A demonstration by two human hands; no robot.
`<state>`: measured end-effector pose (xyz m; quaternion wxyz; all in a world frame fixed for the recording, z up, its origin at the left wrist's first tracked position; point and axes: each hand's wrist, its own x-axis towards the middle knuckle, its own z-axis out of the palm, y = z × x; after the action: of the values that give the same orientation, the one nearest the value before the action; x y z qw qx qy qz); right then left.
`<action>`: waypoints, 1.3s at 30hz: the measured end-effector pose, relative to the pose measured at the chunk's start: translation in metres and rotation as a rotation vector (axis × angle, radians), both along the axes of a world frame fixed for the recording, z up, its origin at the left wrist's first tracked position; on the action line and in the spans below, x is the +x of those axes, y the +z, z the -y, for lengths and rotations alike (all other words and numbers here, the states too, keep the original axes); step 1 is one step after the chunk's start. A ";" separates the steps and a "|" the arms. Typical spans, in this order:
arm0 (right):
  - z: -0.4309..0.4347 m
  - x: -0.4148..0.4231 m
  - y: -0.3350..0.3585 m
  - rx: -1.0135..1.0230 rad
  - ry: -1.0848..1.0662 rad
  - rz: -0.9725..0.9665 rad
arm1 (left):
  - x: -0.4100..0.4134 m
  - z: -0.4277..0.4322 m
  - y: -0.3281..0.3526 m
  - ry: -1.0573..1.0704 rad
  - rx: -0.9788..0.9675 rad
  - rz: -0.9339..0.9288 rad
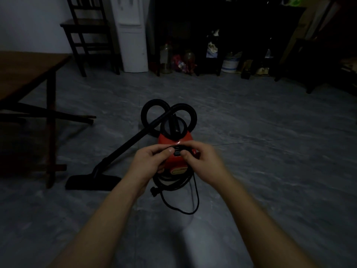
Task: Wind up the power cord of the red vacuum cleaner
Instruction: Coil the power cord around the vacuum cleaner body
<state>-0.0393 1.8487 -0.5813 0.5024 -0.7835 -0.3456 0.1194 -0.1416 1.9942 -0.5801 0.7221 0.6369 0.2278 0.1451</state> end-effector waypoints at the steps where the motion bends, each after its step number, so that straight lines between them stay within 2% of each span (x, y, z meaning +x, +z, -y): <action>1: -0.001 -0.001 0.000 -0.010 0.006 0.008 | 0.000 0.001 0.000 0.001 0.003 0.002; 9: 0.002 0.002 0.001 0.038 -0.061 -0.026 | 0.001 0.006 0.005 0.032 -0.009 0.078; 15: 0.007 0.009 0.009 0.285 -0.176 -0.203 | -0.001 0.011 0.002 0.018 0.049 0.038; 18: 0.013 0.013 0.014 0.358 -0.247 -0.288 | 0.001 0.012 -0.001 0.001 -0.015 0.046; 22: 0.016 0.016 0.010 0.312 -0.220 -0.273 | 0.004 0.010 0.001 0.010 -0.075 0.061; 30: 0.010 0.016 0.004 0.246 -0.203 -0.270 | 0.013 0.004 0.000 0.028 -0.368 0.198; 39: 0.009 0.013 0.003 0.153 -0.137 -0.299 | 0.011 -0.002 -0.005 0.119 -0.273 0.132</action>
<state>-0.0263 1.8398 -0.5782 0.6132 -0.7382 -0.2210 0.1737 -0.1303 1.9964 -0.5848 0.8054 0.5075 0.2349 0.1967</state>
